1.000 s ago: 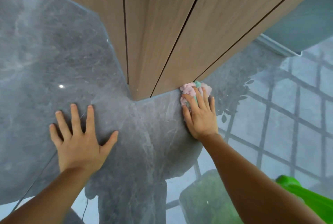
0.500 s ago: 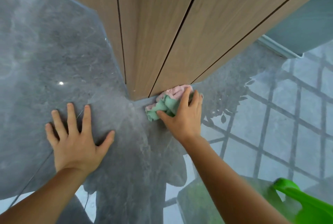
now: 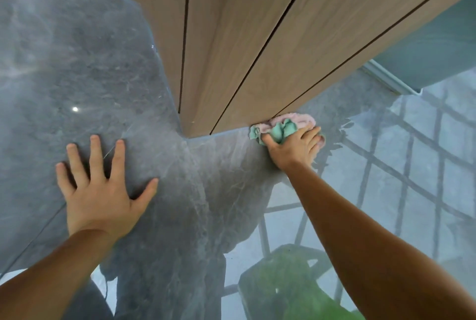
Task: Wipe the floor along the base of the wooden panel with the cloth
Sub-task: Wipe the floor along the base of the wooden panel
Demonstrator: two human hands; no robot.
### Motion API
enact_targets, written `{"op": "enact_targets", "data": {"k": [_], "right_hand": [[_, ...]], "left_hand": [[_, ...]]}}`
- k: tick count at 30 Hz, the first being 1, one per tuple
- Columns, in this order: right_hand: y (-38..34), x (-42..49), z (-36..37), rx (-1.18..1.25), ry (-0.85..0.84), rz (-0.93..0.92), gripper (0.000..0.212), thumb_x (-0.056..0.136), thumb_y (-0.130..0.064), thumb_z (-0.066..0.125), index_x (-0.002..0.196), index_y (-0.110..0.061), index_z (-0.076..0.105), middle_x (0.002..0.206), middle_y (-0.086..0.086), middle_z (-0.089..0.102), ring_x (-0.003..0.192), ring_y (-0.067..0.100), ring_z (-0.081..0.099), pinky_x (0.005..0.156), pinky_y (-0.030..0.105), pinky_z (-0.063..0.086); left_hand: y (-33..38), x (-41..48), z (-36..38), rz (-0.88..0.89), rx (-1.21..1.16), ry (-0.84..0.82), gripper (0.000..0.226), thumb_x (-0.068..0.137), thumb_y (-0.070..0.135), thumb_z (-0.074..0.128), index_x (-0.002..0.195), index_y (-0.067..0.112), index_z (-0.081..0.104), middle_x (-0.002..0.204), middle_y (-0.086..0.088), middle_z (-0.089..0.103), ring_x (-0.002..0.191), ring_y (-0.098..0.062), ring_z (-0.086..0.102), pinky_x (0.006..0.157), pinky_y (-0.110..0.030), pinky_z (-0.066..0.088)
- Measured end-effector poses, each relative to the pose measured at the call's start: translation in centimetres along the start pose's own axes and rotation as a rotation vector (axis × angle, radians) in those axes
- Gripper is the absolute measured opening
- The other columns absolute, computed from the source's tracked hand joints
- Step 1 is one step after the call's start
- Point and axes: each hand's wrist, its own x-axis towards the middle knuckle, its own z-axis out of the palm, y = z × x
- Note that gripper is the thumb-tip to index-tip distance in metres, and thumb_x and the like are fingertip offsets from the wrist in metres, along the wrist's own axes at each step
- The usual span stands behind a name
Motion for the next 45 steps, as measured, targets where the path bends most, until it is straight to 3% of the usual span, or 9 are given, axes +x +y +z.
{"op": "enact_targets", "data": {"k": [5, 12, 17, 19, 24, 30, 34, 40, 45], "right_hand": [[-7.1, -10.7, 5.9, 0.035, -0.038, -0.276, 0.132, 0.064, -0.087, 0.035, 0.148, 0.011, 0.007, 0.156, 0.039, 0.004, 0.146, 0.049, 0.003, 0.119, 0.056, -0.006], [-9.0, -14.3, 6.2, 0.170, -0.109, -0.450, 0.119, 0.076, -0.070, 0.058, 0.151, 0.004, 0.003, 0.159, 0.032, -0.005, 0.149, 0.039, -0.009, 0.120, 0.048, -0.014], [-5.8, -14.6, 2.5, 0.318, 0.130, -0.523, 0.092, 0.074, -0.067, 0.055, 0.149, -0.023, 0.024, 0.156, 0.019, 0.025, 0.141, 0.040, 0.024, 0.116, 0.058, 0.023], [-5.8, -14.5, 2.5, 0.226, 0.180, -0.631, 0.081, 0.072, -0.066, 0.054, 0.144, -0.038, 0.029, 0.155, 0.017, 0.026, 0.138, 0.042, 0.026, 0.111, 0.063, 0.026], [-7.3, -15.2, 6.2, 0.000, -0.020, -0.649, 0.098, 0.073, -0.079, 0.047, 0.151, -0.038, 0.004, 0.162, 0.025, -0.007, 0.146, 0.051, 0.000, 0.115, 0.069, 0.004], [-8.2, -17.5, 8.2, -0.065, -0.008, -0.806, 0.099, 0.075, -0.080, 0.038, 0.154, -0.032, 0.004, 0.161, 0.029, -0.005, 0.147, 0.051, 0.001, 0.118, 0.065, 0.002], [-11.7, -18.0, 9.0, -0.095, -0.040, -1.009, 0.099, 0.076, -0.079, 0.036, 0.154, -0.027, 0.008, 0.161, 0.030, -0.001, 0.147, 0.048, 0.007, 0.118, 0.060, 0.000], [-23.5, -11.5, 8.6, -0.128, -0.031, -0.980, 0.104, 0.077, -0.083, 0.022, 0.153, -0.021, -0.012, 0.159, 0.031, -0.014, 0.148, 0.038, -0.016, 0.118, 0.051, -0.017], [-33.2, -4.7, 6.9, -0.067, -0.014, -0.877, 0.100, 0.080, -0.081, 0.032, 0.155, -0.024, -0.001, 0.161, 0.027, -0.013, 0.149, 0.038, -0.012, 0.117, 0.049, -0.018]], "left_hand": [[0.2, 0.1, -0.1, -0.009, -0.017, 0.001, 0.099, 0.078, 0.082, 0.032, 0.158, 0.025, 0.022, 0.167, -0.018, 0.017, 0.151, -0.050, 0.007, 0.120, -0.060, 0.000], [0.2, 0.2, -0.3, -0.003, -0.017, -0.014, 0.101, 0.076, 0.082, 0.036, 0.159, 0.026, 0.022, 0.168, -0.017, 0.016, 0.152, -0.050, 0.007, 0.119, -0.062, 0.003], [0.4, -0.1, -0.2, -0.005, -0.012, -0.013, 0.100, 0.078, 0.083, 0.032, 0.159, 0.026, 0.022, 0.168, -0.016, 0.017, 0.153, -0.048, 0.006, 0.120, -0.060, 0.001], [0.4, -0.1, -0.2, -0.003, -0.001, -0.019, 0.100, 0.078, 0.084, 0.030, 0.159, 0.026, 0.021, 0.168, -0.016, 0.016, 0.153, -0.048, 0.006, 0.120, -0.060, 0.001], [0.6, -0.3, -0.8, -0.006, -0.009, -0.057, 0.100, 0.078, 0.083, 0.032, 0.159, 0.025, 0.023, 0.168, -0.017, 0.016, 0.153, -0.049, 0.006, 0.121, -0.061, 0.002], [-0.1, -0.5, -2.4, 0.014, -0.220, -0.020, 0.072, 0.086, 0.052, 0.040, 0.144, 0.011, 0.051, 0.160, -0.019, 0.036, 0.149, -0.049, 0.023, 0.119, -0.063, 0.013], [-2.9, 1.7, -2.7, -0.050, -0.207, 0.056, 0.063, 0.090, 0.048, 0.039, 0.134, 0.006, 0.055, 0.153, -0.022, 0.043, 0.137, -0.048, 0.039, 0.106, -0.058, 0.030], [-9.9, 8.8, -2.8, -0.428, -0.176, -0.008, 0.086, 0.086, 0.074, 0.021, 0.154, 0.024, 0.033, 0.167, -0.018, 0.019, 0.152, -0.048, 0.010, 0.118, -0.063, 0.006], [-10.3, 10.0, -2.4, -0.458, -0.080, -0.003, 0.087, 0.085, 0.077, 0.025, 0.155, 0.027, 0.029, 0.167, -0.016, 0.020, 0.152, -0.048, 0.010, 0.117, -0.065, 0.006]]}}
